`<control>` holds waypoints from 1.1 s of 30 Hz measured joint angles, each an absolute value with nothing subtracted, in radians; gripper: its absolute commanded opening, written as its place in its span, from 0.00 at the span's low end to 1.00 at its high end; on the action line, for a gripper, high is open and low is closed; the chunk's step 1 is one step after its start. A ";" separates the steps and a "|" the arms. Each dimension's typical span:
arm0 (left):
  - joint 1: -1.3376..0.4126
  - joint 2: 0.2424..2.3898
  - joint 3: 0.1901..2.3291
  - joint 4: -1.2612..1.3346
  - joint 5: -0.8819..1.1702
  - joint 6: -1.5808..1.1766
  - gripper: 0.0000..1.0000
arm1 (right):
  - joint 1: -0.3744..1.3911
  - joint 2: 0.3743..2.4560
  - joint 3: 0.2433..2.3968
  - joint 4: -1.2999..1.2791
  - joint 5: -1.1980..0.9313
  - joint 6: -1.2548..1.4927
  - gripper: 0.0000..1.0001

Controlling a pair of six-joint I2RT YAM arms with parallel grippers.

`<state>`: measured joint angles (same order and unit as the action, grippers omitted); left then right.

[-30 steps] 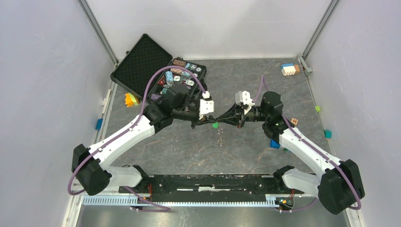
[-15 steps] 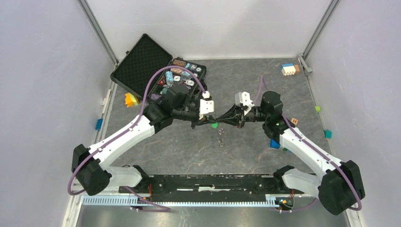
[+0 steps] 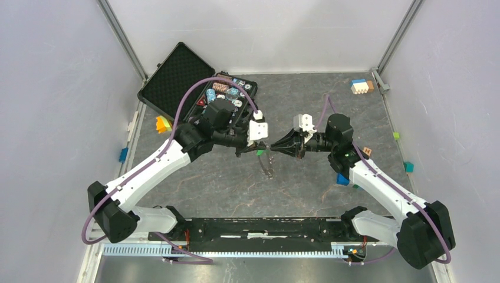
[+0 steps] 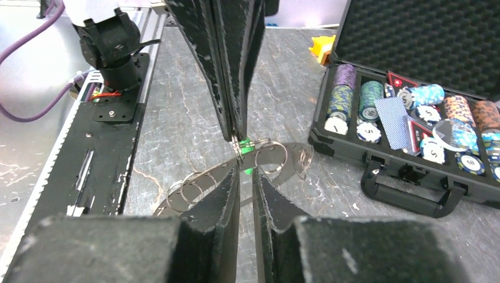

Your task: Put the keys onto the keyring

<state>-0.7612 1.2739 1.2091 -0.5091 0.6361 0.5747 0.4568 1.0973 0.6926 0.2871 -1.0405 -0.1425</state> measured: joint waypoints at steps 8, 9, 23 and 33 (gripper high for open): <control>-0.796 1.332 1.337 -0.643 0.575 0.633 0.02 | 0.450 1.097 0.690 0.287 -1.024 -0.140 0.31; -0.798 1.333 1.340 -0.651 0.572 0.635 0.02 | 0.450 1.097 0.690 0.281 -1.023 -0.146 0.32; -0.801 1.335 1.341 -0.702 0.550 0.663 0.02 | 0.450 1.056 0.780 0.040 -0.994 -0.337 0.45; -0.802 1.355 1.341 -0.704 0.579 0.664 0.02 | 0.464 1.051 0.797 0.003 -1.012 -0.357 0.45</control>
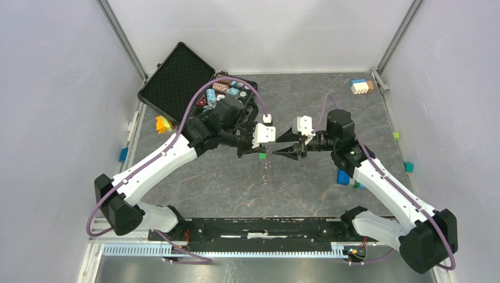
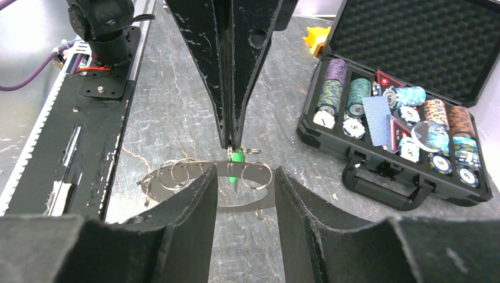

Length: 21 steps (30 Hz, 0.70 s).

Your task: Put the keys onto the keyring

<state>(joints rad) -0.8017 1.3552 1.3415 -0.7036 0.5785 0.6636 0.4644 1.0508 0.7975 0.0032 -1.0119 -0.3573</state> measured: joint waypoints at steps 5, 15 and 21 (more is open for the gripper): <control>-0.809 1.365 1.341 -0.705 0.581 0.664 0.02 | 0.484 1.070 0.800 0.003 -1.013 -0.357 0.41; -0.817 1.366 1.342 -0.705 0.580 0.664 0.02 | 0.508 1.101 0.804 0.006 -1.012 -0.354 0.29; -0.818 1.367 1.342 -0.705 0.580 0.664 0.02 | 0.517 1.108 0.804 0.007 -1.012 -0.353 0.24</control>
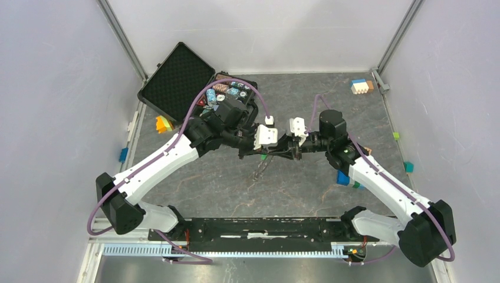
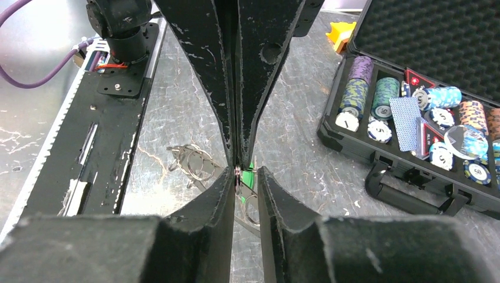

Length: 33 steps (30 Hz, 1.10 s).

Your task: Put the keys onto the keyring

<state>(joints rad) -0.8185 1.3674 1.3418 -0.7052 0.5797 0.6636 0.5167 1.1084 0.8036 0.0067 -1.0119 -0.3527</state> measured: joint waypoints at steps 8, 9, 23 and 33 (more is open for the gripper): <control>-0.818 1.377 1.343 -0.705 0.575 0.664 0.02 | 0.522 1.115 0.804 0.006 -1.012 -0.342 0.06; -0.818 1.377 1.344 -0.706 0.574 0.663 0.02 | 0.522 1.115 0.804 0.006 -1.011 -0.342 0.04; -0.818 1.375 1.341 -0.677 0.559 0.654 0.69 | 0.521 1.113 0.804 0.022 -0.991 -0.334 0.00; -0.739 1.262 1.185 -0.537 0.599 0.628 0.64 | 0.501 1.111 0.804 0.131 -1.021 -0.215 0.00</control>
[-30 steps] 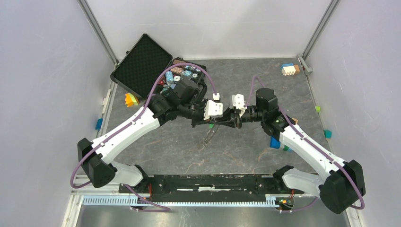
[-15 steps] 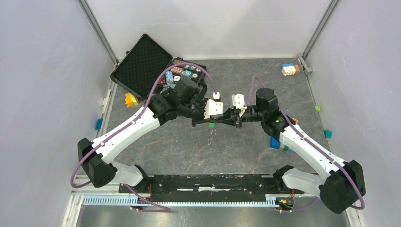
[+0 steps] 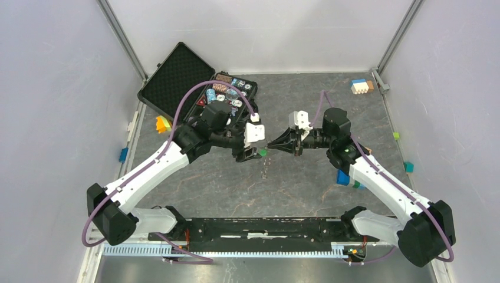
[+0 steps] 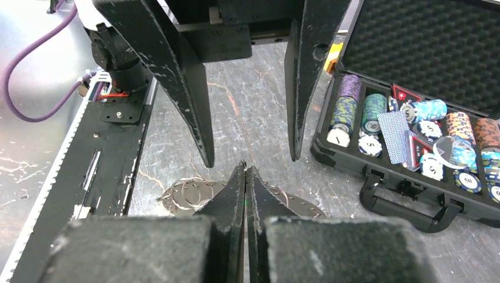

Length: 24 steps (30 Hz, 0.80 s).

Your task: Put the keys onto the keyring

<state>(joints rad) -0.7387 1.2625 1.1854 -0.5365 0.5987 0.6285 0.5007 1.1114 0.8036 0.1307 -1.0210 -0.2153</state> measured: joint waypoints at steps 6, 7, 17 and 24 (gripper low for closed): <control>-0.733 1.259 1.144 -0.473 0.626 0.627 0.43 | 0.490 1.112 0.804 0.189 -1.042 -0.153 0.00; -0.733 1.261 1.142 -0.465 0.633 0.627 0.38 | 0.487 1.112 0.804 0.196 -1.045 -0.144 0.00; -0.733 1.299 1.141 -0.412 0.679 0.612 0.02 | 0.476 1.112 0.803 0.237 -1.056 -0.102 0.00; -0.730 1.301 1.086 -0.310 0.732 0.542 0.02 | 0.470 1.112 0.778 0.279 -1.058 -0.088 0.00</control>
<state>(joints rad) -0.7303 1.3010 1.0859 -0.3096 0.7322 0.5419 0.4698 1.1122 0.7784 0.2794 -1.0576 -0.0875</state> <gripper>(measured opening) 0.050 0.006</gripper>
